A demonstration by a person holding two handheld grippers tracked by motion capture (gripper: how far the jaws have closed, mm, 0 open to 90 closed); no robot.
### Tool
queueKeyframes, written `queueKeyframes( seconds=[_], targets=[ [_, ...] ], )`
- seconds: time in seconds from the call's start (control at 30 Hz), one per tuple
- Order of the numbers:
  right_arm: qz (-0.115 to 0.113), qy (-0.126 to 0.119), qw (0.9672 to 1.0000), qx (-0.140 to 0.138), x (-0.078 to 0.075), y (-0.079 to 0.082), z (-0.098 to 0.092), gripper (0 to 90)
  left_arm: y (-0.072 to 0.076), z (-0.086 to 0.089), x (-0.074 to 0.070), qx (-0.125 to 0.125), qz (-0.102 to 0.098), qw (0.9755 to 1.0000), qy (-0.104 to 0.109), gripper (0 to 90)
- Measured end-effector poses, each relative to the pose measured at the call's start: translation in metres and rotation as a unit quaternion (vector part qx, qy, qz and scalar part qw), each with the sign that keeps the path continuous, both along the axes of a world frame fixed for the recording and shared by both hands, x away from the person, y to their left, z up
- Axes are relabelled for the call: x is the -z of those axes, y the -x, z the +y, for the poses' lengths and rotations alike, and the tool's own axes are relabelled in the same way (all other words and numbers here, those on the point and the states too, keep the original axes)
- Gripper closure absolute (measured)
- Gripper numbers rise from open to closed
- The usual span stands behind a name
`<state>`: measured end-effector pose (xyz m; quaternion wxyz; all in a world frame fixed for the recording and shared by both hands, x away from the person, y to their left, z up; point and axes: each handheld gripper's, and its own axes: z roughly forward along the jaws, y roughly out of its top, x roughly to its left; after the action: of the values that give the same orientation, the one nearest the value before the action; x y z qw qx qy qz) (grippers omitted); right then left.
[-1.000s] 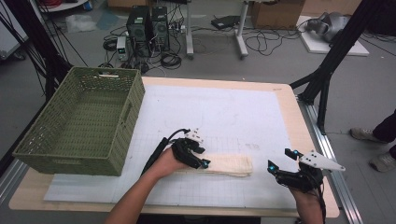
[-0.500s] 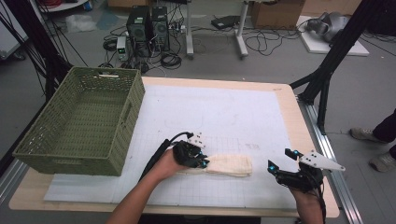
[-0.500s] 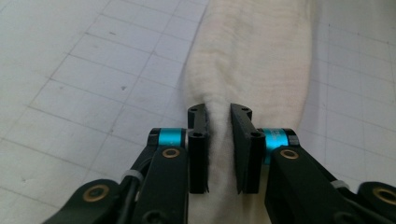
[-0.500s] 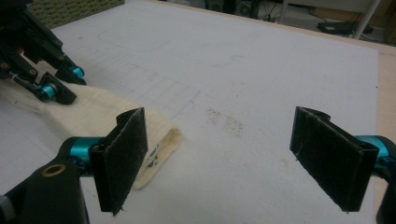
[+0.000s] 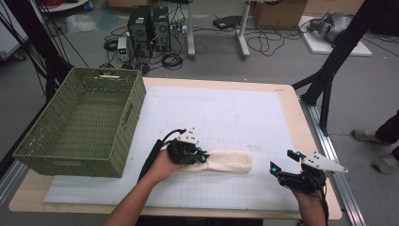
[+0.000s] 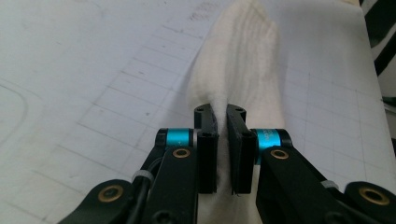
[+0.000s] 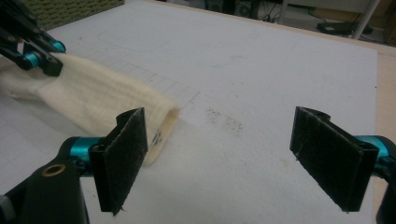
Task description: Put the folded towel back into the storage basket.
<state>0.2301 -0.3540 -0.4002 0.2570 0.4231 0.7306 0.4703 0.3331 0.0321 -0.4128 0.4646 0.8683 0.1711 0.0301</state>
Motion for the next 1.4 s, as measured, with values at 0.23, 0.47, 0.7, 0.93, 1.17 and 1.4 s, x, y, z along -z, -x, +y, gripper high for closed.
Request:
queueKeyframes(
  seconds=[0.23, 0.47, 0.7, 0.93, 1.17, 1.4],
  targets=[
    [-0.001, 0.000, 1.0000, 0.000, 0.001, -0.001, 0.000, 17.8, -0.001, 0.017, -0.030, -0.033, -0.018, 0.9989, 0.028, 83.5],
    [0.002, -0.001, 1.0000, -0.001, 0.001, -0.001, 0.001, 17.8, -0.002, 0.037, -0.059, -0.069, -0.035, 0.9944, 0.072, 83.5],
    [0.003, 0.000, 1.0000, -0.002, 0.002, -0.001, 0.002, 17.8, -0.006, 0.062, -0.097, -0.099, -0.051, 0.9882, 0.106, 83.4],
    [0.001, 0.001, 1.0000, -0.003, 0.002, -0.001, 0.002, 17.8, -0.009, 0.089, -0.136, -0.140, -0.075, 0.9783, 0.133, 83.5],
    [0.001, 0.000, 1.0000, -0.004, 0.002, -0.002, 0.003, 17.8, -0.009, 0.117, -0.166, -0.177, -0.097, 0.9668, 0.156, 83.5],
    [0.002, -0.004, 1.0000, -0.003, 0.002, -0.001, 0.004, 17.8, -0.006, 0.147, -0.182, -0.225, -0.122, 0.9512, 0.172, 83.5]
  ],
)
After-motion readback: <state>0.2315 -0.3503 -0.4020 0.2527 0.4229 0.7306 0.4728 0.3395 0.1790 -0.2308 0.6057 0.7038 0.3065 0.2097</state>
